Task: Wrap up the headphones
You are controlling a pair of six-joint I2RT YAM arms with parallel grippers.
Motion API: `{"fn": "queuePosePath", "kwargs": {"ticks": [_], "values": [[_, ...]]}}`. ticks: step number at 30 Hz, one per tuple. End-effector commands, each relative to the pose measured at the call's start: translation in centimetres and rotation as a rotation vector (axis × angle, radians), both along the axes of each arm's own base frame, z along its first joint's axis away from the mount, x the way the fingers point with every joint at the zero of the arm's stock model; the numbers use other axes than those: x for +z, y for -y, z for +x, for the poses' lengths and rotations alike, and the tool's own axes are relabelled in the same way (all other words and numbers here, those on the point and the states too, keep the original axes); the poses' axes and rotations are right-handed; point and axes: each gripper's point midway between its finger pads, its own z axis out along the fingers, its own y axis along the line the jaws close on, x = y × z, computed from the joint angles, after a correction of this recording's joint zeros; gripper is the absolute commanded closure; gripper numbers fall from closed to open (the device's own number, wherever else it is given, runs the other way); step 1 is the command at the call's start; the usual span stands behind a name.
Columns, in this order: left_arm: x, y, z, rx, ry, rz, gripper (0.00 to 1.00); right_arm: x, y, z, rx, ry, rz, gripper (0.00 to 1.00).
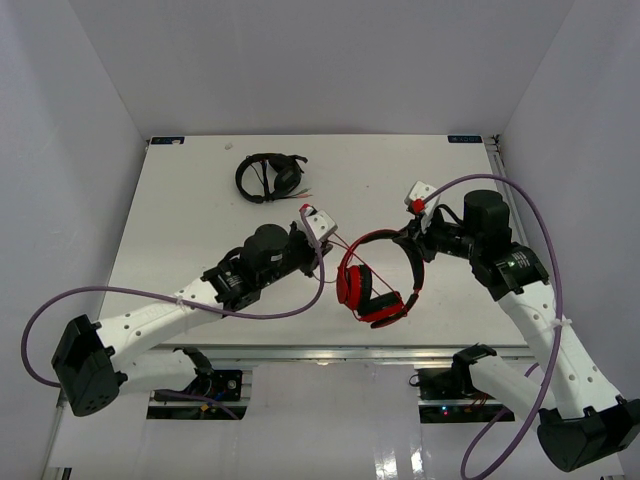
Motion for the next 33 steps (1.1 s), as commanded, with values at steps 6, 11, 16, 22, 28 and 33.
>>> {"fn": "queuePosePath", "kwargs": {"ticks": [6, 11, 16, 22, 28, 33], "values": [[1.5, 0.6, -0.7, -0.062, 0.049, -0.186, 0.69, 6.2, -2.0, -1.8, 0.128, -0.032, 0.179, 0.92], [0.5, 1.4, -1.1, -0.106, 0.041, -0.226, 0.70, 8.6, -1.8, -1.5, 0.126, -0.050, 0.239, 0.92], [-0.6, 1.7, -1.6, -0.118, 0.009, -0.298, 0.72, 10.8, -1.4, -1.1, 0.099, -0.080, 0.297, 0.92], [-0.9, 2.9, -1.7, -0.156, 0.002, -0.407, 0.73, 13.2, -0.9, -0.3, 0.070, -0.080, 0.343, 0.92], [-2.0, 4.0, -1.7, -0.193, -0.015, -0.446, 0.73, 14.6, -0.1, 0.7, 0.020, -0.094, 0.381, 0.92], [-3.3, 4.2, -2.0, -0.207, -0.031, -0.464, 0.76, 15.2, 0.8, 1.8, -0.040, -0.096, 0.402, 0.92]]}}
